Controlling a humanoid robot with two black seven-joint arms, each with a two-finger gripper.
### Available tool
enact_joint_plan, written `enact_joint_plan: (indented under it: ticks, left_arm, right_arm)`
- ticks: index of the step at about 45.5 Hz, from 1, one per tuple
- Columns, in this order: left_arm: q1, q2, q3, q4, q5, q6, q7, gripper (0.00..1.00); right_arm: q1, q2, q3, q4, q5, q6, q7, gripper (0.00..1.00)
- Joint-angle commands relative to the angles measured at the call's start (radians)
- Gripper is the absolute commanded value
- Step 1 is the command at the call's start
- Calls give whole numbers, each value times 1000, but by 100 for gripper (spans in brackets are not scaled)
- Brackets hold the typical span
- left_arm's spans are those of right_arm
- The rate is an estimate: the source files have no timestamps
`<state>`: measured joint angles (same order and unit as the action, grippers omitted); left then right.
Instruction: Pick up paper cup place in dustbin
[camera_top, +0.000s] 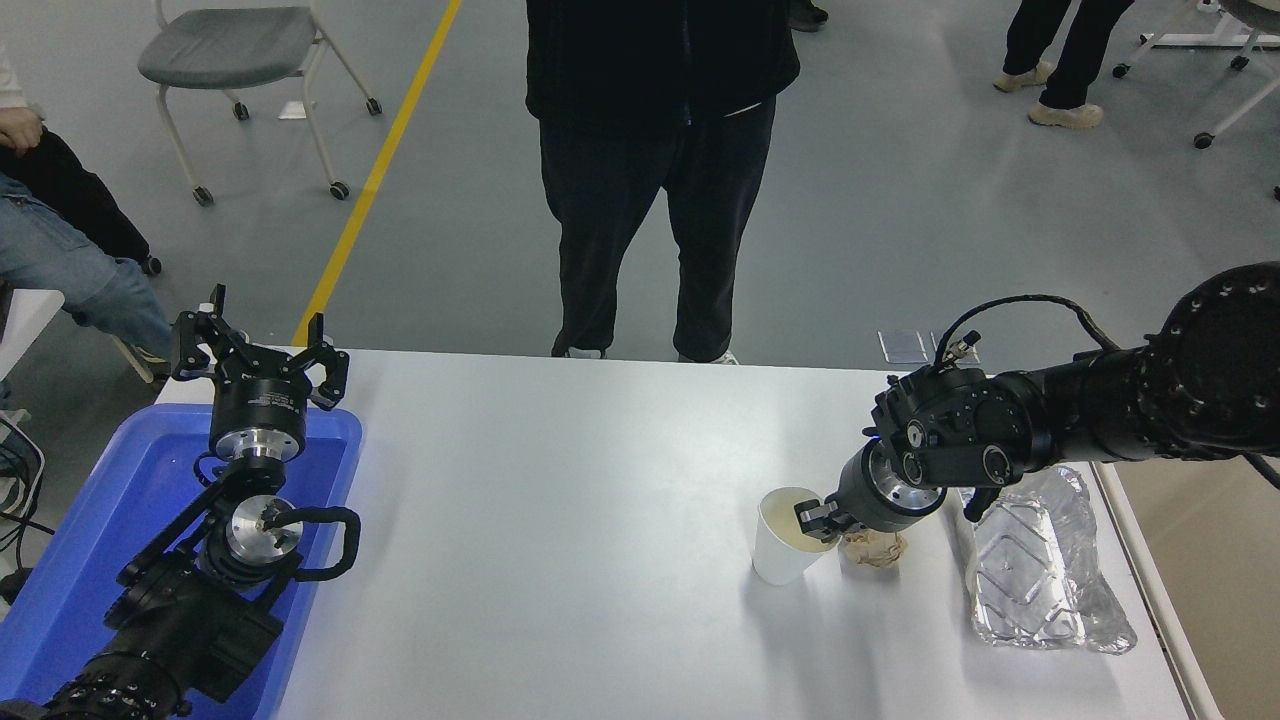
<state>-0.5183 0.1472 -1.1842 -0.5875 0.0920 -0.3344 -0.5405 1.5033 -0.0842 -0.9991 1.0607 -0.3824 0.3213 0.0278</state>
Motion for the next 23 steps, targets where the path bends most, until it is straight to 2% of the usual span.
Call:
enact_joint_plan:
  ticks: [1, 23]
  left_arm:
    - [0, -1, 0, 0, 0, 0, 1, 99]
    - [1, -1, 0, 0, 0, 0, 1, 99]
  right_arm:
    - [78, -38, 0, 45, 31, 73, 0, 0]
    - [635, -267, -50, 373, 45, 340, -9, 0]
